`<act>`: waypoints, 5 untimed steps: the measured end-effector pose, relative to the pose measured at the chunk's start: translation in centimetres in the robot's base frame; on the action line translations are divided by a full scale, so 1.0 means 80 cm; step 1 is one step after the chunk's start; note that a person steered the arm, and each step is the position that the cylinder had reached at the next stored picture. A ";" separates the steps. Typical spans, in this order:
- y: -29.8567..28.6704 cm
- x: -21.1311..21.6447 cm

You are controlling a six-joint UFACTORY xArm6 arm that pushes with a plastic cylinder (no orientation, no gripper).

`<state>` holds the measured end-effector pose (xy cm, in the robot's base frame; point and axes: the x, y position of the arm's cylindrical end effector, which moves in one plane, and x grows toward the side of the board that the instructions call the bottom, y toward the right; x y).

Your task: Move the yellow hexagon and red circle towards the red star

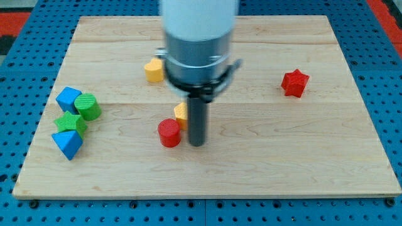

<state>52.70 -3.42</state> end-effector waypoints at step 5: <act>-0.026 -0.041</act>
<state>49.45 -5.47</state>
